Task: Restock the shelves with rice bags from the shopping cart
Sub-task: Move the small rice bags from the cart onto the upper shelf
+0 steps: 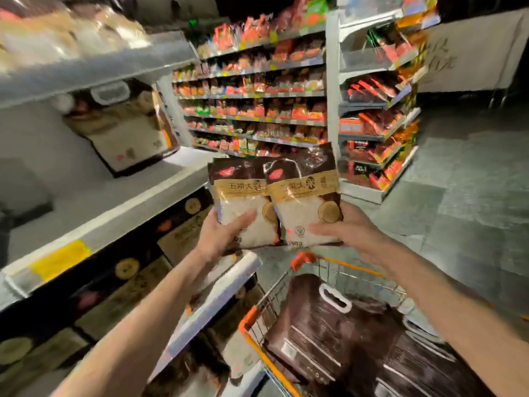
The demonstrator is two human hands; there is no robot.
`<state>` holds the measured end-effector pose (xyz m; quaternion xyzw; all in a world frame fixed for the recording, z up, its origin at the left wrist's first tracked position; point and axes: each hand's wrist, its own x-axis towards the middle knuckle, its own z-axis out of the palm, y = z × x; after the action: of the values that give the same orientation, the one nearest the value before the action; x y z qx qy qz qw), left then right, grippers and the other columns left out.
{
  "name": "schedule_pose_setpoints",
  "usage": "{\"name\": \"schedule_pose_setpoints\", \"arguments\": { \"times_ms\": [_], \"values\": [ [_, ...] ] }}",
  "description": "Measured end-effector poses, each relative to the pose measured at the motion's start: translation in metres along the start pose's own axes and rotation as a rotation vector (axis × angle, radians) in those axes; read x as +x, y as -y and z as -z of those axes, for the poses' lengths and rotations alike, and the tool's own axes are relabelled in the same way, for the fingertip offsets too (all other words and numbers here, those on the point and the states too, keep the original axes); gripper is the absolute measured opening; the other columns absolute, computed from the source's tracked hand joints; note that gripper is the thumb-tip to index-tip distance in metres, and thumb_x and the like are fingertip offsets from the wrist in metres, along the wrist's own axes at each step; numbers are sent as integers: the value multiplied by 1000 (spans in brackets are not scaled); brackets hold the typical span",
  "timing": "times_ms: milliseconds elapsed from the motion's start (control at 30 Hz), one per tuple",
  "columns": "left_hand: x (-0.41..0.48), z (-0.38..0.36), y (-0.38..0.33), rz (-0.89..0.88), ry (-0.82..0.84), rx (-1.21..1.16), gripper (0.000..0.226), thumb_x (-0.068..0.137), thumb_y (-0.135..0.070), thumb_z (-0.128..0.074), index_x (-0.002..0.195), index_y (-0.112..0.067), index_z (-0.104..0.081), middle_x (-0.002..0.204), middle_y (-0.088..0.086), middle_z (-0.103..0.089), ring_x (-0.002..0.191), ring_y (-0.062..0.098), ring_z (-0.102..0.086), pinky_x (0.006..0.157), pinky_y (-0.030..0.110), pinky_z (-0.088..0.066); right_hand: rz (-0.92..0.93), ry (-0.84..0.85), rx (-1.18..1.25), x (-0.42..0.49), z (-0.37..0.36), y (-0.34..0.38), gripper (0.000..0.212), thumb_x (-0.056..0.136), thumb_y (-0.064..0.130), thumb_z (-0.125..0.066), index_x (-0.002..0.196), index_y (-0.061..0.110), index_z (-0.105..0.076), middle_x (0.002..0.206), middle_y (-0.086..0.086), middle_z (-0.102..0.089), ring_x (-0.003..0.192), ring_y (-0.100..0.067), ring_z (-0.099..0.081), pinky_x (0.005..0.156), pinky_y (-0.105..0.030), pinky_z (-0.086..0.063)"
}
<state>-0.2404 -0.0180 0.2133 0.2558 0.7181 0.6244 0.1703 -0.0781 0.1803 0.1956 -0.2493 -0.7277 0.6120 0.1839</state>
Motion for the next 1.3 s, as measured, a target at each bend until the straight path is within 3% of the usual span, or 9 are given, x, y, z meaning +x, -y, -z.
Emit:
{"name": "schedule_pose_setpoints", "arguments": {
  "times_ms": [167, 233, 367, 633, 767, 967, 1067, 1200, 1300],
  "values": [
    [12, 78, -86, -170, -198, 69, 63, 64, -44, -87, 118, -24, -61, 106, -5, -74, 94, 9, -72, 82, 29, -58, 195, 105, 49, 40, -46, 109, 38, 75, 17, -82, 108, 21, -65, 101, 7, -69, 90, -5, -63, 65, -14, -47],
    [15, 105, -119, -260, -252, 94, 57, 66, -40, -87, 115, -22, -64, 104, -5, -76, 96, 12, -72, 85, 31, -57, 263, 129, 90, 50, -61, 147, 25, 76, 20, -82, 94, 24, -65, 95, 10, -70, 81, 0, -64, 62, -14, -49],
    [19, 155, -183, -403, -378, 166, 40, 75, -29, -85, 109, -19, -67, 96, -7, -77, 90, 9, -73, 77, 22, -58, 397, 139, 168, 65, -95, 225, 25, 71, 29, -86, 89, 21, -71, 86, 10, -75, 86, -8, -70, 80, -28, -56],
    [47, 238, -279, -681, -592, 189, 37, 82, -22, -79, 115, -11, -67, 100, -4, -75, 92, 8, -72, 77, 20, -58, 563, 146, 314, 110, -152, 347, 32, 73, 45, -81, 86, 19, -67, 90, 8, -68, 85, -3, -58, 68, -20, -40],
    [71, 268, -306, -604, -657, 139, 48, 79, -34, -81, 117, -21, -55, 105, -8, -65, 93, 4, -64, 70, 16, -53, 601, 136, 338, 149, -183, 399, 39, 72, 38, -84, 96, 15, -64, 97, 3, -69, 86, -8, -63, 65, -18, -46],
    [131, 304, -315, -486, -802, 156, 83, 77, -40, -82, 143, -12, -39, 138, 3, -52, 126, 22, -51, 108, 37, -42, 560, 167, 173, 216, -229, 442, 60, 66, 38, -87, 114, 13, -61, 108, -2, -70, 102, -21, -66, 94, -41, -53],
    [154, 313, -313, -437, -826, 90, 94, 77, -41, -82, 150, -10, -31, 148, 6, -45, 135, 25, -44, 106, 32, -36, 546, 220, 95, 243, -241, 447, 60, 68, 41, -85, 116, 14, -61, 110, -2, -70, 103, -20, -66, 96, -42, -52],
    [176, 321, -310, -368, -775, 113, 108, 77, -44, -82, 155, -7, -17, 158, 8, -32, 143, 27, -34, 114, 39, -32, 476, 263, -123, 287, -247, 447, 93, 51, 59, -87, 124, 11, -56, 120, -1, -66, 105, -19, -63, 94, -38, -52],
    [188, 320, -308, -304, -744, 134, 111, 77, -47, -80, 156, -6, -14, 160, 10, -27, 144, 29, -31, 114, 42, -31, 448, 291, -297, 295, -248, 445, 74, 70, 50, -81, 125, 9, -50, 123, 4, -57, 109, -16, -54, 95, -32, -44]
  ]
}}
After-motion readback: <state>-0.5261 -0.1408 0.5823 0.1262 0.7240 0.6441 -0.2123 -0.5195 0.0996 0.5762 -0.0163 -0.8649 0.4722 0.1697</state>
